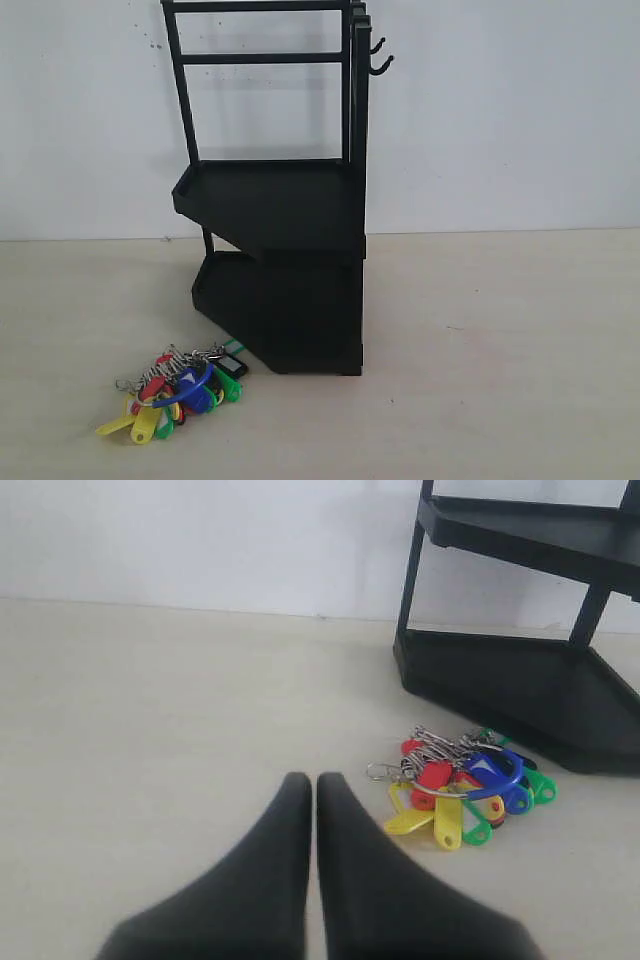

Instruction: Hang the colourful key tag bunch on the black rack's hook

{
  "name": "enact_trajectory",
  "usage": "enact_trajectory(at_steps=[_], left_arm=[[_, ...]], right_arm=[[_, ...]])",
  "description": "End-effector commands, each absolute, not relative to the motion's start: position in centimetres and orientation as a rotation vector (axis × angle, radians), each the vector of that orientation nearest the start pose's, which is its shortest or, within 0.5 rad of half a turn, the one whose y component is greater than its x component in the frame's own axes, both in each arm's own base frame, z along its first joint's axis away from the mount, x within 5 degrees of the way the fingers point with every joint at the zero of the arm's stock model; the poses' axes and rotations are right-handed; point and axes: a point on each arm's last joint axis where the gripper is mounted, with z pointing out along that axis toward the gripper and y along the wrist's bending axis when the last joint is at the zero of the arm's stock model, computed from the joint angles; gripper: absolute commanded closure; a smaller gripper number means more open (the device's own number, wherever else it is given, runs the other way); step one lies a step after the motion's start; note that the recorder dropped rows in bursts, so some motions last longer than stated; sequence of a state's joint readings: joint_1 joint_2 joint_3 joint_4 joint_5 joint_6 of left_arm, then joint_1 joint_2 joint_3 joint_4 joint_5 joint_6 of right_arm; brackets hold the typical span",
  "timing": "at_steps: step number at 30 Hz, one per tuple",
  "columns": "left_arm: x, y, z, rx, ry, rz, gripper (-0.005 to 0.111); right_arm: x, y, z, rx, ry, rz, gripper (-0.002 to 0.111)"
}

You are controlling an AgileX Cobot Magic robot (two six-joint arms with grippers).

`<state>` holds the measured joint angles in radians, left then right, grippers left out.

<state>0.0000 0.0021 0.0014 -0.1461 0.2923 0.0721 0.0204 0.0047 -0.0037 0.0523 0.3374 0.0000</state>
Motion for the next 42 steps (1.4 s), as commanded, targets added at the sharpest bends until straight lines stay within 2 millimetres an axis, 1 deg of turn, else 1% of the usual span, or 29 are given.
enact_trajectory(at_steps=[1, 21, 23, 25, 27, 28, 29, 31, 35, 37, 39, 42], left_arm=[[5.5, -0.4, 18.8, -0.024, 1.766, -0.079, 0.102], [5.5, -0.4, 18.8, -0.024, 1.766, -0.079, 0.102], [5.5, -0.4, 18.8, -0.024, 1.766, -0.079, 0.102], [5.5, -0.4, 18.8, -0.024, 1.766, -0.079, 0.102], [5.5, -0.4, 18.8, -0.024, 1.766, -0.079, 0.102], [5.5, -0.4, 18.8, -0.024, 1.766, -0.079, 0.102], [5.5, -0.4, 18.8, -0.024, 1.766, -0.079, 0.102], [5.5, -0.4, 18.8, -0.024, 1.766, -0.079, 0.102], [5.5, -0.4, 18.8, -0.024, 1.766, -0.079, 0.102], [5.5, -0.4, 18.8, -0.024, 1.766, -0.079, 0.102], [5.5, -0.4, 18.8, -0.024, 1.766, -0.079, 0.102], [5.5, -0.4, 18.8, -0.024, 1.766, -0.079, 0.102]], right_arm=[[5.4, 0.2, 18.3, 0.014, 1.817, 0.056, 0.108], [5.4, 0.2, 18.3, 0.014, 1.817, 0.056, 0.108], [5.4, 0.2, 18.6, 0.014, 1.79, 0.055, 0.108], [5.6, 0.2, 19.5, 0.017, 1.682, 0.054, 0.108], [5.6, 0.1, 21.2, 0.021, 1.502, 0.051, 0.108], [5.6, 0.1, 21.7, 0.023, 1.443, 0.049, 0.108], [5.6, 0.1, 21.8, 0.023, 1.428, 0.049, 0.108], [5.3, 0.1, 23.2, 0.021, 1.412, 0.051, 0.108], [4.3, 0.1, 26.6, -0.004, 1.369, 0.027, 0.108], [4.2, 0.1, 28.2, -0.032, 1.387, -0.003, 0.108], [4.5, 0.1, 29.4, -0.048, 1.428, -0.017, 0.108], [5.2, 0.2, 30.3, -0.054, 1.482, -0.019, 0.108]])
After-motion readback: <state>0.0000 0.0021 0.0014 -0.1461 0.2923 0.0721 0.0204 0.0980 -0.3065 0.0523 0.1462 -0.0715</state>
